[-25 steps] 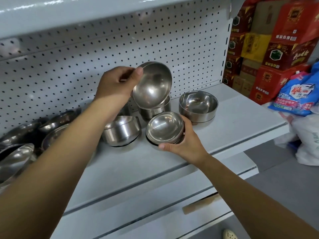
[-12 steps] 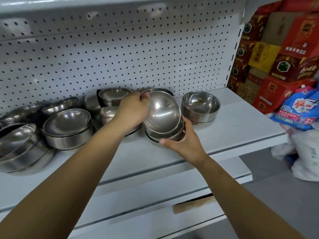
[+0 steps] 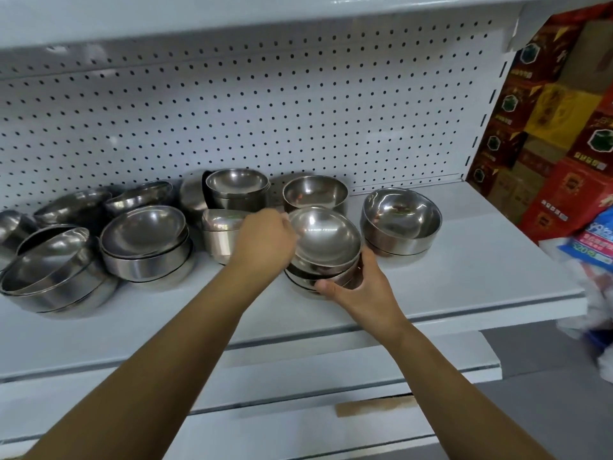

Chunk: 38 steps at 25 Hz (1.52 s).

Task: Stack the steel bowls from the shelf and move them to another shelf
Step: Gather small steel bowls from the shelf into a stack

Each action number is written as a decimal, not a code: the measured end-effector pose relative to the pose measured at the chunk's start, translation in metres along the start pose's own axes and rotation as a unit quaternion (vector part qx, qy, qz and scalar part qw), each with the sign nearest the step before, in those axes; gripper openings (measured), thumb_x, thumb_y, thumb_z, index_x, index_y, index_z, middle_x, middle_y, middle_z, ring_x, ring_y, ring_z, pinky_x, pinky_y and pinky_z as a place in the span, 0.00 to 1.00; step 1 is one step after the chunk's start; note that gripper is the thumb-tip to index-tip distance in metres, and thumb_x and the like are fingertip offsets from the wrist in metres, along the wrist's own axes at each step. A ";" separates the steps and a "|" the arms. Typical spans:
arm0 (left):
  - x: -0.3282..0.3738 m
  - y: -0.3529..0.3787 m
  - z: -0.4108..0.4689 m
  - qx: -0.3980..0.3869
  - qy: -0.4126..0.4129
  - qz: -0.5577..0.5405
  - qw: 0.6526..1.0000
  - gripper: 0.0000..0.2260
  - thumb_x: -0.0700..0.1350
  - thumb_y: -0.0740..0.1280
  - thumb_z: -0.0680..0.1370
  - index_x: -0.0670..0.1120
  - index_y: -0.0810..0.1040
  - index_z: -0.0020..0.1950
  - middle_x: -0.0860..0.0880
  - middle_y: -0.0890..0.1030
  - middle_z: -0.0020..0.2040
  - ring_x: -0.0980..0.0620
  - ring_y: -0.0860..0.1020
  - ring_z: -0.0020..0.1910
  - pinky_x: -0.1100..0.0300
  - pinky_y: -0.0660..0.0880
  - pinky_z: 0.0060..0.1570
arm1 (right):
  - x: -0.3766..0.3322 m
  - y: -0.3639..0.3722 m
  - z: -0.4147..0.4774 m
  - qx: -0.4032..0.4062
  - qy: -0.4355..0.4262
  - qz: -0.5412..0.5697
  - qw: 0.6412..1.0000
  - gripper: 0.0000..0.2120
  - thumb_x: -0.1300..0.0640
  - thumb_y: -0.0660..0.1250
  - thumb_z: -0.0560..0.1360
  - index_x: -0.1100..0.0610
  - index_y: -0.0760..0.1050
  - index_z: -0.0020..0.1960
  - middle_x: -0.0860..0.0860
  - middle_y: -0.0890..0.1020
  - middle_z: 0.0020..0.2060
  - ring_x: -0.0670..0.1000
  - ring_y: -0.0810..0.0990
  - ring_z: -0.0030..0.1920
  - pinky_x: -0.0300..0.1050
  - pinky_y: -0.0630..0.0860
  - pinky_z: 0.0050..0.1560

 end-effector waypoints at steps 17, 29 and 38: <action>-0.051 0.041 -0.067 0.049 -0.111 -0.352 0.928 0.27 0.65 0.61 0.81 0.42 0.84 0.48 0.41 0.85 0.49 0.43 0.83 0.54 0.43 0.81 0.58 | -0.004 0.000 0.001 -0.043 -0.025 0.026 0.998 0.47 0.45 0.82 0.63 0.38 0.61 0.75 0.36 0.75 0.68 0.32 0.76 0.65 0.28 0.74 0.60; -0.056 -0.025 -0.081 0.350 -0.004 -0.204 0.914 0.10 0.53 0.72 0.78 0.49 0.81 0.55 0.55 0.80 0.49 0.58 0.78 0.49 0.63 0.75 0.51 | 0.001 0.008 0.004 -0.045 -0.041 -0.026 0.998 0.62 0.37 0.85 0.57 0.40 0.53 0.81 0.39 0.71 0.73 0.41 0.72 0.72 0.39 0.72 0.71; -0.079 -0.033 -0.019 0.165 -0.085 -0.152 0.971 0.38 0.70 0.74 0.67 0.53 0.72 0.71 0.49 0.80 0.55 0.52 0.80 0.54 0.53 0.79 0.55 | 0.001 0.009 0.005 -0.035 -0.043 -0.024 0.998 0.62 0.36 0.85 0.56 0.42 0.55 0.81 0.39 0.73 0.72 0.41 0.73 0.72 0.39 0.73 0.71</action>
Point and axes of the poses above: each hand's wrist, its own z-axis towards the middle knuckle, its own y-axis out of the palm, x = y × z, the point moved 6 cm from there along z, towards the middle knuckle
